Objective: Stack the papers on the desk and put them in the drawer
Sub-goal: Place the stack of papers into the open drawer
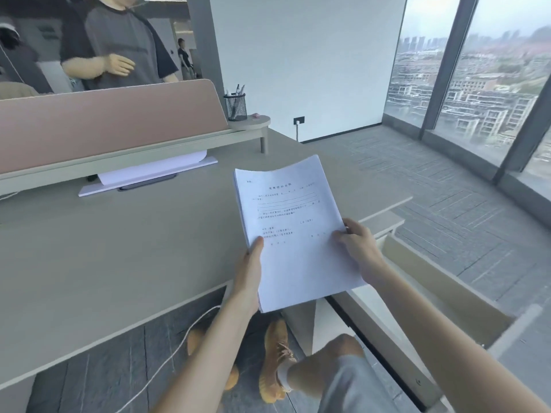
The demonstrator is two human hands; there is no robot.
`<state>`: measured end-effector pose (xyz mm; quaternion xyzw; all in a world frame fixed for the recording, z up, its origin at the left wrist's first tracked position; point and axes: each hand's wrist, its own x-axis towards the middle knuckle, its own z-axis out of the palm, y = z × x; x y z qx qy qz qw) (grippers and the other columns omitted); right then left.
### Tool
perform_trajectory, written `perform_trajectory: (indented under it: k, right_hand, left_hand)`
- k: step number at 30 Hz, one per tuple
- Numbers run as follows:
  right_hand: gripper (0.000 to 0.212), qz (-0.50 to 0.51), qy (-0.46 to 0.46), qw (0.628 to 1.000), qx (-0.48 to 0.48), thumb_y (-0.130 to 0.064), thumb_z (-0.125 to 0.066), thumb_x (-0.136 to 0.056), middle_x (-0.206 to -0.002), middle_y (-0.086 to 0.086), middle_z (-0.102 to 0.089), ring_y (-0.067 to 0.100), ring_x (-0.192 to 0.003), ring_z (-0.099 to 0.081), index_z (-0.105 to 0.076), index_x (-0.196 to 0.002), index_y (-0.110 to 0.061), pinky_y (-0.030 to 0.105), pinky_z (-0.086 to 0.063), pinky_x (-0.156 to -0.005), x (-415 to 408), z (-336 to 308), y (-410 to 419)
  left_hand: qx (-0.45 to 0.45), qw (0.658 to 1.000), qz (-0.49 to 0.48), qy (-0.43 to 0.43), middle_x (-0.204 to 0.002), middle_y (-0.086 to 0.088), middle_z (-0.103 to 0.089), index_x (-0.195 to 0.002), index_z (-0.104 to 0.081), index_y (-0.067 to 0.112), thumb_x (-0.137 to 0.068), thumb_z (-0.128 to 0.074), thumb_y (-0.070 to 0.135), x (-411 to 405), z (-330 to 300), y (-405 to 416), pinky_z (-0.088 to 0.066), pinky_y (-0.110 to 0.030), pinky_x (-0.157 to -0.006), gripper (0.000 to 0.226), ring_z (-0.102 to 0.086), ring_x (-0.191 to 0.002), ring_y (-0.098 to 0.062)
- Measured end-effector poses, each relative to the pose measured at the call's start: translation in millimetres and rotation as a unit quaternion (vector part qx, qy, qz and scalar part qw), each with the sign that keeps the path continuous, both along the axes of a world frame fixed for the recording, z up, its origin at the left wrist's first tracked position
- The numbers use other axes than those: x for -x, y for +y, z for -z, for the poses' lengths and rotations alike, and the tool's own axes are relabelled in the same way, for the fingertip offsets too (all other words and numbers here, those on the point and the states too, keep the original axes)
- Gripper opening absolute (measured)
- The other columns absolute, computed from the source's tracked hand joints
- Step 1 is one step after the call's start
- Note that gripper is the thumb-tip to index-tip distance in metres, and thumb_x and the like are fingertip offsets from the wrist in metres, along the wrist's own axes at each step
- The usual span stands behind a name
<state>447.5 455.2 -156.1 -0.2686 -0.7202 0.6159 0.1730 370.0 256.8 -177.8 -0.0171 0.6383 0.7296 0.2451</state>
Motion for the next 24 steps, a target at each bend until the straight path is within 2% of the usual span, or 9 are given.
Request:
perform_trajectory:
  k: [4,7,10,13,15,17,19,22,24]
  right_hand:
    - [0.031,0.026,-0.006,1.000,0.002,-0.003,-0.052,-0.087,-0.089,-0.005,-0.070,0.011,-0.075,-0.063,-0.070,-0.106,-0.019,0.023,-0.042,-0.065,-29,7,38]
    - [0.032,0.037,-0.014,0.999,0.009,0.001,-0.051,-0.086,-0.089,-0.002,-0.070,0.013,-0.072,-0.064,-0.069,-0.107,-0.015,0.022,-0.044,-0.062,-53,17,73]
    - [0.033,0.053,-0.025,0.998,0.023,0.001,-0.054,-0.085,-0.092,-0.001,-0.073,0.016,-0.075,-0.068,-0.071,-0.107,-0.017,0.023,-0.047,-0.063,-74,32,108]
    - [0.032,0.077,-0.046,0.996,0.019,0.001,-0.056,-0.084,-0.093,0.000,-0.072,0.017,-0.080,-0.066,-0.072,-0.105,-0.018,0.026,-0.048,-0.068,-93,48,139]
    - [0.032,0.086,-0.064,0.994,0.022,0.000,-0.058,-0.083,-0.098,0.005,-0.074,0.021,-0.083,-0.067,-0.073,-0.104,-0.018,0.032,-0.051,-0.078,-105,62,159]
    - [0.031,0.087,-0.080,0.993,0.031,0.000,-0.058,-0.083,-0.099,0.008,-0.074,0.024,-0.083,-0.068,-0.073,-0.103,-0.017,0.038,-0.054,-0.084,-114,76,176]
    - [0.029,0.093,-0.094,0.991,0.036,0.002,-0.057,-0.086,-0.094,0.006,-0.072,0.024,-0.080,-0.068,-0.072,-0.105,-0.015,0.035,-0.054,-0.078,-123,88,190]
    - [0.022,0.097,-0.120,0.988,0.025,0.002,-0.059,-0.087,-0.088,0.007,-0.067,0.023,-0.077,-0.065,-0.069,-0.105,-0.005,0.034,-0.051,-0.074,-134,101,206]
    - [0.015,0.091,-0.144,0.985,0.006,0.000,-0.059,-0.085,-0.085,0.009,-0.062,0.022,-0.077,-0.059,-0.067,-0.097,-0.001,0.034,-0.045,-0.072,-140,109,214]
  left_hand:
    - [-0.012,1.000,-0.001,0.009,-0.119,-0.004,-0.074,-0.127,-0.064,0.027,-0.090,-0.051,0.057,-21,6,42,-0.055,-0.046,-0.093,0.050,-0.070,-0.107,-0.029]
    - [-0.016,1.000,-0.002,0.012,-0.111,-0.008,-0.076,-0.118,-0.069,0.014,-0.097,-0.048,0.041,-33,13,77,-0.053,-0.036,-0.076,0.040,-0.071,-0.101,-0.029]
    - [0.008,0.998,0.032,0.056,-0.105,-0.009,-0.077,-0.105,-0.069,0.005,-0.097,-0.048,0.030,-47,20,105,-0.050,-0.037,-0.076,0.033,-0.070,-0.096,-0.029]
    - [0.043,0.989,0.070,0.119,-0.091,-0.003,-0.073,-0.088,-0.062,0.011,-0.095,-0.049,0.015,-57,33,129,-0.047,-0.031,-0.068,0.015,-0.065,-0.085,-0.024]
    - [0.063,0.982,0.092,0.154,-0.098,0.001,-0.074,-0.101,-0.060,0.020,-0.093,-0.051,0.008,-62,43,142,-0.047,-0.028,-0.068,0.017,-0.068,-0.088,-0.020]
    - [0.070,0.976,0.115,0.171,-0.115,0.002,-0.072,-0.127,-0.050,0.031,-0.091,-0.054,0.007,-66,55,153,-0.052,-0.029,-0.076,0.044,-0.070,-0.099,-0.011]
    - [0.088,0.964,0.147,0.206,-0.123,0.003,-0.066,-0.140,-0.038,0.039,-0.090,-0.054,0.005,-69,70,162,-0.054,-0.030,-0.086,0.062,-0.067,-0.107,-0.007]
    - [0.152,0.933,0.207,0.253,-0.111,0.013,-0.065,-0.134,-0.050,0.033,-0.094,-0.054,0.009,-81,83,172,-0.051,-0.015,-0.075,0.047,-0.062,-0.083,0.007]
    - [0.200,0.905,0.245,0.283,-0.095,0.004,-0.069,-0.121,-0.063,0.028,-0.095,-0.056,0.016,-86,89,178,-0.047,-0.015,-0.066,0.030,-0.058,-0.068,0.002]
